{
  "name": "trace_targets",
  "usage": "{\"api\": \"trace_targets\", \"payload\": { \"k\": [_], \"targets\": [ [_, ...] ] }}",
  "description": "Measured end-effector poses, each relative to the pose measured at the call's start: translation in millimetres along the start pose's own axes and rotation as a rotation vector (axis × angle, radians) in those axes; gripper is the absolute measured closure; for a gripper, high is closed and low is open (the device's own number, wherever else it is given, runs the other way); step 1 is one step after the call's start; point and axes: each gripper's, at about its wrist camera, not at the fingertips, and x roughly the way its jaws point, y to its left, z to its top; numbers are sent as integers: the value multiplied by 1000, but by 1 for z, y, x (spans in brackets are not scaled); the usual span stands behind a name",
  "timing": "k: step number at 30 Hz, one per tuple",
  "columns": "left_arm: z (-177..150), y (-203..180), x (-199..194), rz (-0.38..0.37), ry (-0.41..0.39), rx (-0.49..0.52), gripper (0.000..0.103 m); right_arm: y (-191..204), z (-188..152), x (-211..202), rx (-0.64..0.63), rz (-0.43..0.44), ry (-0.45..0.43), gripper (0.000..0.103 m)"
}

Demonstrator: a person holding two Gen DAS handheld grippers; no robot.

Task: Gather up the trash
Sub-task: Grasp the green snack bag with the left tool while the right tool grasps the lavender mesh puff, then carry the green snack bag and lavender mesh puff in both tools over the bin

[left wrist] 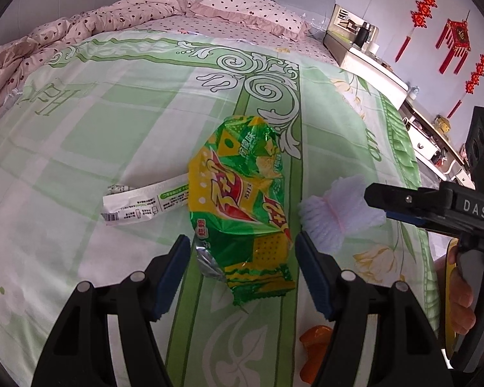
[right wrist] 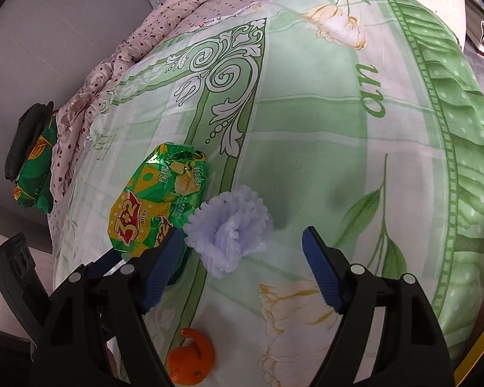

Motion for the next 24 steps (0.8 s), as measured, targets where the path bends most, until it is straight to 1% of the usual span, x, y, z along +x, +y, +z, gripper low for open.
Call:
{"api": "trace_targets", "payload": {
  "k": [3,5,7,9,11,12,14,15,16,17,19,20,21,24],
  "targets": [
    [1,3,9,-5,8,-14,39,-1,3,10,0,-1,0,30],
    [3,3,13,-11,8,-18,39,-1,5,16,-1,0,3,35],
    [3,1,15,-15,6,-11,40,0,6,21,-9,-11,7,36],
    [3,-1,18,-19,4,-1,43,2,6,25,-20,-25,1,37],
    [4,-2,20,-31,8,-3,53,4,7,31,-33,-27,5,40],
    [5,-2,21,-40,10,-7,55,4,6,33,-39,-31,9,42],
    [5,-3,23,-57,14,-8,64,5,5,38,-44,-34,14,47],
    [5,-4,23,-65,12,-8,67,5,4,38,-45,-31,14,54],
    [4,-5,23,-69,9,-7,70,6,4,38,-49,-35,9,56],
    [4,-6,22,-67,5,-5,71,6,4,37,-53,-34,7,57],
    [2,-7,21,-69,0,-8,72,6,4,35,-47,-34,2,64],
    [2,-6,21,-74,-2,-12,75,5,5,33,-38,-26,2,66],
    [2,-6,20,-77,-3,-15,75,4,5,32,-34,-23,0,71],
    [1,-5,16,-80,-9,-20,77,7,5,26,-48,-29,-12,74]
  ]
}}
